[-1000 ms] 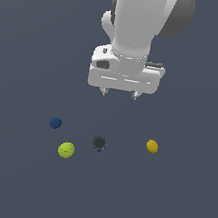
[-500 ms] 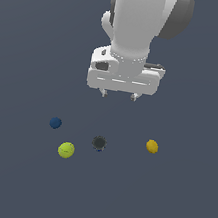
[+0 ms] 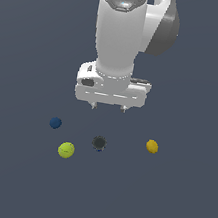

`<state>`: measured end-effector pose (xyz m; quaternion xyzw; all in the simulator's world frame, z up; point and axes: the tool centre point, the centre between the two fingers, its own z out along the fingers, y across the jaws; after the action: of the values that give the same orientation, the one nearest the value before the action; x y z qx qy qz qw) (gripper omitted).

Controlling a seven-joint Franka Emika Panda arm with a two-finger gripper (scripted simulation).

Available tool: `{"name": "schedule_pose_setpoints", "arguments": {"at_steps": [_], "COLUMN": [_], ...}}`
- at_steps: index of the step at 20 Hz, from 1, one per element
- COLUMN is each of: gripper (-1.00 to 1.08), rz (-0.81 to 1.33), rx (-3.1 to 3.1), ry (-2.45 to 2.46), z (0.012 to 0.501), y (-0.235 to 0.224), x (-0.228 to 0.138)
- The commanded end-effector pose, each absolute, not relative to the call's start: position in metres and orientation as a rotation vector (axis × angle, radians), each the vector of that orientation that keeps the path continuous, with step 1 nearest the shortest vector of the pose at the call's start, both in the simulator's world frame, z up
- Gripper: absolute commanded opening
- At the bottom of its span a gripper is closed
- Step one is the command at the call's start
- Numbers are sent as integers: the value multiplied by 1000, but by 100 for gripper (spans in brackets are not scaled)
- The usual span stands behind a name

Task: Pick up a designated object from a clutter of objects.

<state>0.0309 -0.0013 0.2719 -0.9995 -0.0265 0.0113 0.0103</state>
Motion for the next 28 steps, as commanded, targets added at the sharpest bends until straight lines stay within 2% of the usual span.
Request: {"name": "schedule_pose_setpoints", "arguments": {"at_steps": [1,14,21,28], "gripper": [100,100,100,100], "rz": [32,8,2,0], "rx": [-3119,-3128,-3136,-3140], "ry": [-81,-75,-76,-78], "z": [258,155,112,92], "y": [-13,-101,-136,-151], "x": [42,99,110,113]}}
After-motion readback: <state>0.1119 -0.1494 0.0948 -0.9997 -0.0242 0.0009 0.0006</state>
